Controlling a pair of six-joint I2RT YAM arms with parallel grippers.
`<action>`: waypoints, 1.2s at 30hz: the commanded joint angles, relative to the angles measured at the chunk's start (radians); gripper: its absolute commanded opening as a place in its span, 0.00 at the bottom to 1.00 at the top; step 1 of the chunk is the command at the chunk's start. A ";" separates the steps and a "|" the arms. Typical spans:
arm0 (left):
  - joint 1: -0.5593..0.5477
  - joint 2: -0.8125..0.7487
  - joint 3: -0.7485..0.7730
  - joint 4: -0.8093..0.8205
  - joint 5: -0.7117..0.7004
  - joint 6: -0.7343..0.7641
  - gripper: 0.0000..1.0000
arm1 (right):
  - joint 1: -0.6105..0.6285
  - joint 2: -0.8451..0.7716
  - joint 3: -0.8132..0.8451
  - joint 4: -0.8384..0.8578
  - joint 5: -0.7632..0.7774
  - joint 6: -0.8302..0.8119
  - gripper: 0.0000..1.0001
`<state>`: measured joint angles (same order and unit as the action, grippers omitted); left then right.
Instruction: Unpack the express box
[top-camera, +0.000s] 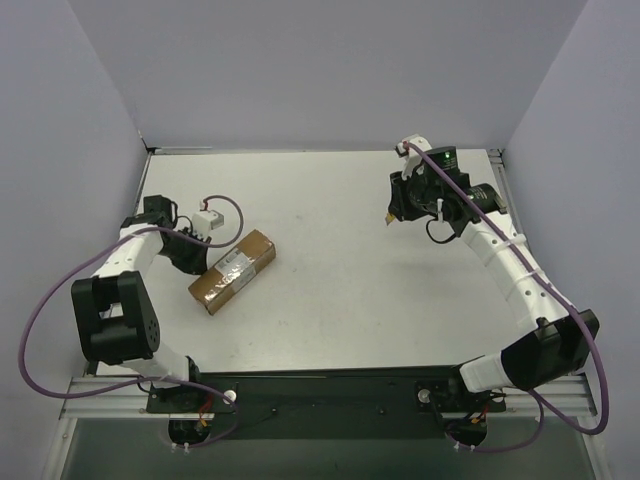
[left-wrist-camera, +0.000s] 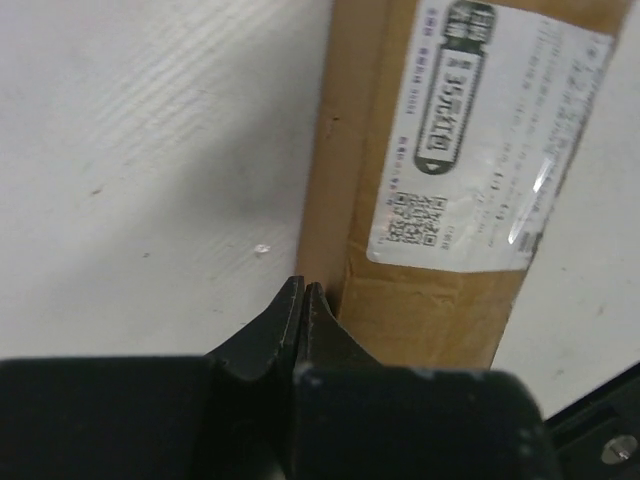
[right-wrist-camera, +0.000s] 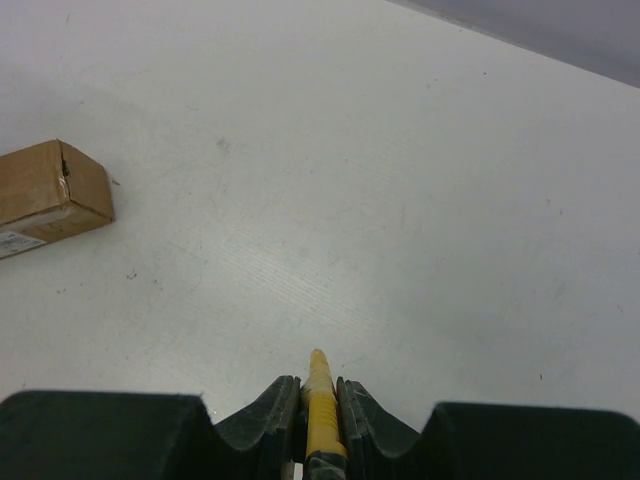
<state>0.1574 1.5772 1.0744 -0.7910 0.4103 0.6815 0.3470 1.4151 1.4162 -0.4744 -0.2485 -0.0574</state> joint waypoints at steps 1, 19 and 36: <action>-0.027 -0.077 -0.028 -0.145 0.128 0.079 0.00 | 0.018 -0.047 -0.020 0.003 0.028 -0.022 0.00; 0.027 -0.247 -0.007 -0.134 0.107 -0.062 0.00 | 0.033 -0.053 -0.063 0.014 0.017 -0.027 0.00; 0.004 -0.269 -0.066 -0.102 0.150 -0.183 0.21 | 0.035 -0.059 -0.094 0.049 0.049 0.007 0.00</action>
<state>0.1596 1.3243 1.0325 -0.9092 0.5205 0.4999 0.3748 1.3964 1.3445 -0.4416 -0.2050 -0.0704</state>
